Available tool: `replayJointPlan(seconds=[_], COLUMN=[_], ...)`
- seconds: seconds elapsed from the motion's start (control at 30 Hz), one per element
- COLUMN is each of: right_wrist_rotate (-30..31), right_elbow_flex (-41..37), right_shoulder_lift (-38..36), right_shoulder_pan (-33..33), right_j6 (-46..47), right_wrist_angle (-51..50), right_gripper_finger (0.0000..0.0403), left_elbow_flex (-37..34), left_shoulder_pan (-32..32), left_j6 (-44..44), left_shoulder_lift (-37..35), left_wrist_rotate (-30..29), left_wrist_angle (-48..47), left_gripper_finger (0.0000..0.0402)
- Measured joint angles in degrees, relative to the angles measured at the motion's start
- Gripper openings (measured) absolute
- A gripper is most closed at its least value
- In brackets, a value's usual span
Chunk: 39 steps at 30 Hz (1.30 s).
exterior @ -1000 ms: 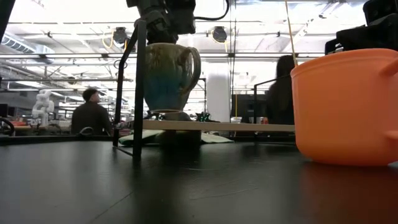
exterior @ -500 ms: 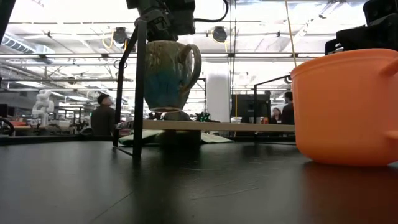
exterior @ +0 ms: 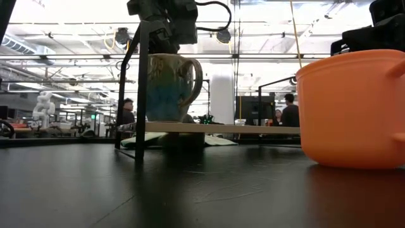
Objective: Stack small to large cups/mugs on shelf
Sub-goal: Put the green mug on the shelf
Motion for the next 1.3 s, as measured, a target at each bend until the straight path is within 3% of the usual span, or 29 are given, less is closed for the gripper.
replayJointPlan(seconds=[1.3], right_wrist_rotate=[0.0], right_elbow_flex=[0.0], right_shoulder_lift=[0.0], right_shoulder_pan=[0.0], right_j6=[0.2], right_wrist_angle=[0.0], right_gripper_finger=[0.0], left_elbow_flex=[-1.89], left_shoulder_pan=[-2.38], left_j6=[-2.02], left_shoulder_lift=[0.0], left_wrist_rotate=[-0.85], left_wrist_angle=[3.63], left_gripper_finger=[0.0035])
